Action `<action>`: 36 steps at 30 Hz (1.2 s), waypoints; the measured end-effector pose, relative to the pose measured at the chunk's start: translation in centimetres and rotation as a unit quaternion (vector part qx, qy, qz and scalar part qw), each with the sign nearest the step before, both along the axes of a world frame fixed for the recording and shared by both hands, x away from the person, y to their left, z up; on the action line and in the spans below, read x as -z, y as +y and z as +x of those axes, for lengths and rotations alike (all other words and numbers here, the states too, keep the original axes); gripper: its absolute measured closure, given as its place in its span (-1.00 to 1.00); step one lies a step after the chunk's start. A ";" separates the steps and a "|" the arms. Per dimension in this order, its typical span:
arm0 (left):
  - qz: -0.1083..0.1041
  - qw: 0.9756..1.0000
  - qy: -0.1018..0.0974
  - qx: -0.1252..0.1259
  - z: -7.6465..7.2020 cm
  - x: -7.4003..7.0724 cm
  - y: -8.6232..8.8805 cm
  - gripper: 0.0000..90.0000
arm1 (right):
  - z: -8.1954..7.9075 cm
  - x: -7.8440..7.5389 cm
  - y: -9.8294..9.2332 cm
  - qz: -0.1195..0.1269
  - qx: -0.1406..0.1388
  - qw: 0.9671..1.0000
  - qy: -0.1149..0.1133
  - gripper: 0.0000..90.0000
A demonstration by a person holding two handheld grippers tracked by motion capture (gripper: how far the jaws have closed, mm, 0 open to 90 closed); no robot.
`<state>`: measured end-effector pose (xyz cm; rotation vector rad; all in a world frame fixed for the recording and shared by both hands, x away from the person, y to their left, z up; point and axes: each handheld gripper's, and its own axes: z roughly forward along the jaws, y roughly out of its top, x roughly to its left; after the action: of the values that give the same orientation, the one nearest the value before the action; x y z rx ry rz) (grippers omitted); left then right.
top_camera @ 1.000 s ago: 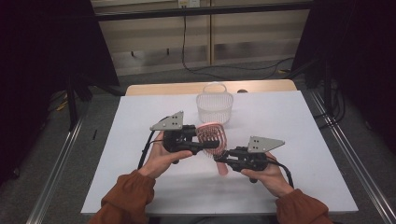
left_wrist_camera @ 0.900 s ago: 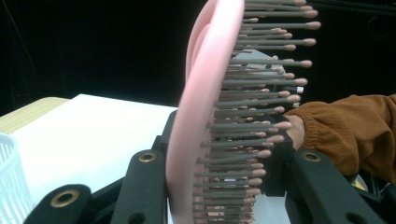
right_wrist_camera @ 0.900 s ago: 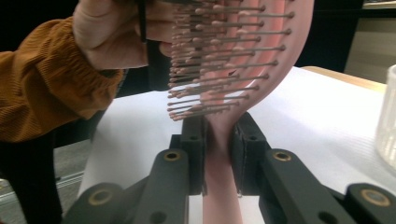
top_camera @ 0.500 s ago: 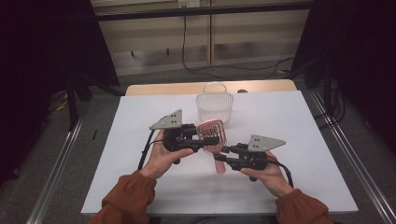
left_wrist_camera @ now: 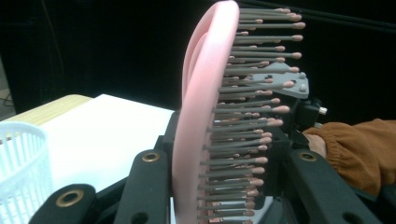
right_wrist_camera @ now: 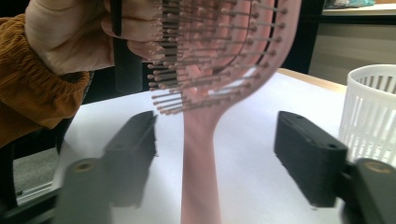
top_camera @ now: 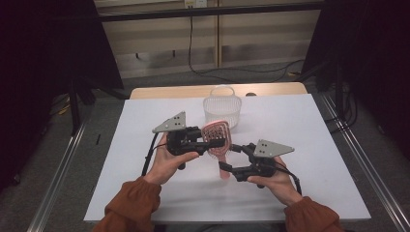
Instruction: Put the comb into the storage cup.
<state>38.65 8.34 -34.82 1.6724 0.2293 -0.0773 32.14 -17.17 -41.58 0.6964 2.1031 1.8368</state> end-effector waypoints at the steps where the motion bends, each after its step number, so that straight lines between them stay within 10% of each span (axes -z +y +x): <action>1: 0.000 1.000 0.000 0.000 0.0 0.0 0.0 0.42 | 0.0 0.0 0.0 0.000 0.000 1.000 0.000 -0.38; 14: 0.008 1.000 0.003 -0.029 0.3 -0.4 0.9 0.42 | 0.0 0.0 -0.6 -0.007 0.067 0.998 -0.011 -0.87; 36: 0.009 0.997 0.001 -0.075 0.7 -1.1 2.6 0.42 | -0.9 -0.4 -2.8 -0.012 0.148 0.988 -0.040 -0.98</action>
<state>39.34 10.89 -33.70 1.6671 0.3577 0.0366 31.26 -19.97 -41.20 0.8625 1.8545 1.6463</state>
